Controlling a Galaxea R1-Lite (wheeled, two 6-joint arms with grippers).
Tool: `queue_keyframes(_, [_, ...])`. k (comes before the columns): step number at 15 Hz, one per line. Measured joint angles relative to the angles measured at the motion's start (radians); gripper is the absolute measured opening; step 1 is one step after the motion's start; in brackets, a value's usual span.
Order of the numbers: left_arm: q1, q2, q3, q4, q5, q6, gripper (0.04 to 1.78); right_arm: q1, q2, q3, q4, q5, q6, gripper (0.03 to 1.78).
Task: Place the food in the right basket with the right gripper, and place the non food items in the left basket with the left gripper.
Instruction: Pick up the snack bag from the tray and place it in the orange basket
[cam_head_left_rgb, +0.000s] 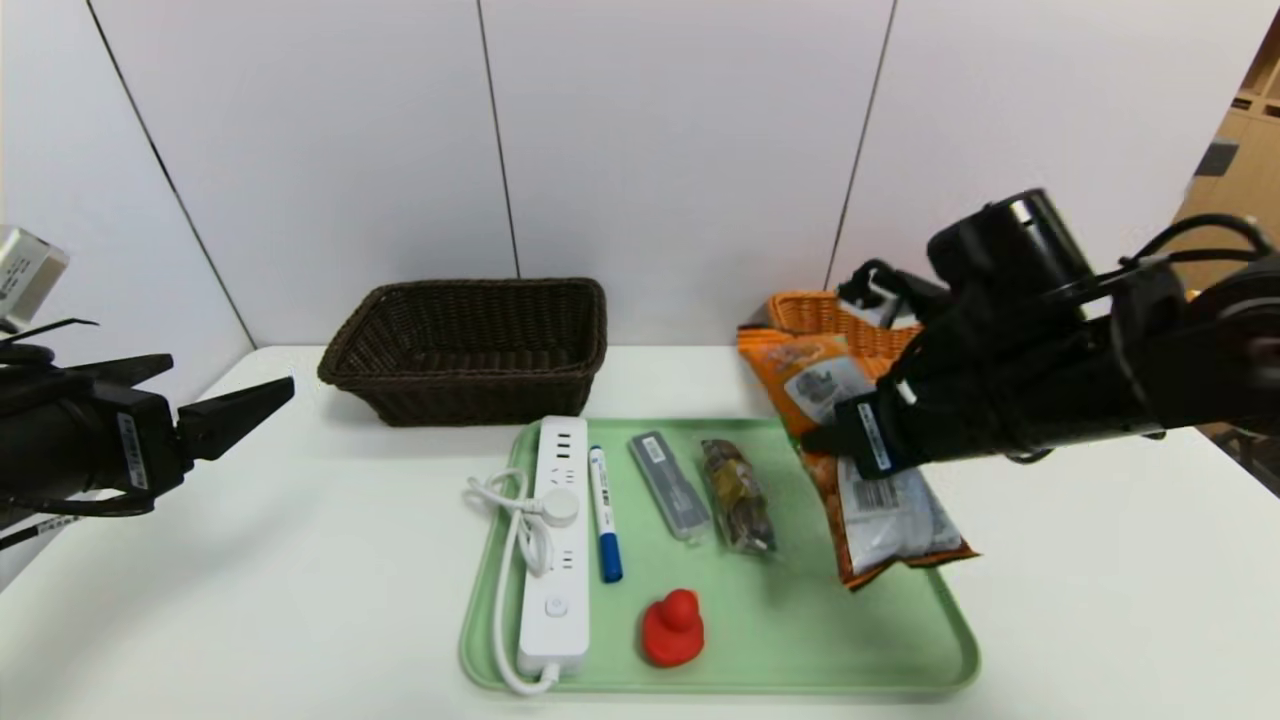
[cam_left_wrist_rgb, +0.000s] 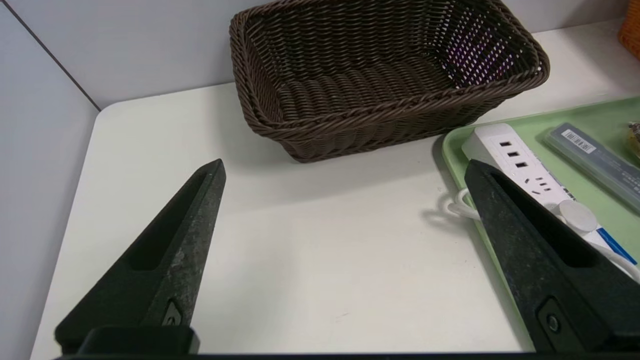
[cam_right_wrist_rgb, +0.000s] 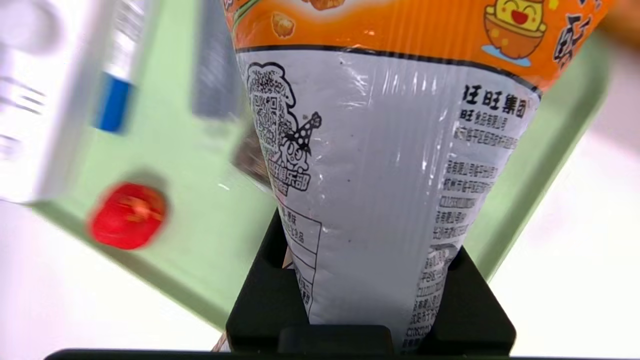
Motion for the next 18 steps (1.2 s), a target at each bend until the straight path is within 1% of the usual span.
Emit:
queue_keyframes(2, [0.0,-0.003,0.01,-0.001,0.0,-0.003,1.69,0.005,-0.076,-0.002,-0.111,0.0,-0.013,0.47])
queue_keyframes(3, [0.0,-0.004,0.014,-0.001,0.001,-0.005,1.69,-0.01,-0.111,-0.006,-0.179,0.0,-0.033,0.47])
queue_keyframes(5, [0.001,-0.007,0.02,-0.002,0.001,-0.007,1.69,-0.084,-0.148,-0.016,-0.279,-0.007,-0.084,0.47])
queue_keyframes(6, [0.001,-0.009,0.024,-0.005,0.002,-0.009,1.69,-0.137,-0.155,-0.026,-0.328,-0.009,-0.101,0.47])
queue_keyframes(8, [0.001,-0.014,0.031,-0.006,0.002,-0.01,1.69,-0.248,-0.148,-0.056,-0.41,-0.009,-0.111,0.47])
queue_keyframes(9, [0.002,-0.016,0.035,-0.006,0.001,-0.01,1.69,-0.296,-0.137,-0.069,-0.433,-0.006,-0.111,0.47])
queue_keyframes(11, [0.002,-0.02,0.039,-0.011,0.001,-0.011,1.69,-0.385,-0.099,-0.088,-0.448,-0.003,-0.11,0.47])
queue_keyframes(12, [0.003,-0.021,0.04,-0.011,0.001,-0.011,1.69,-0.413,-0.073,-0.093,-0.455,-0.003,-0.109,0.47])
queue_keyframes(15, [0.003,-0.022,0.04,-0.011,0.001,-0.01,1.69,-0.477,0.044,-0.122,-0.517,-0.007,-0.11,0.47])
queue_keyframes(18, [0.004,-0.024,0.046,-0.011,0.002,-0.011,1.69,-0.52,0.191,-0.186,-0.564,-0.01,-0.113,0.47])
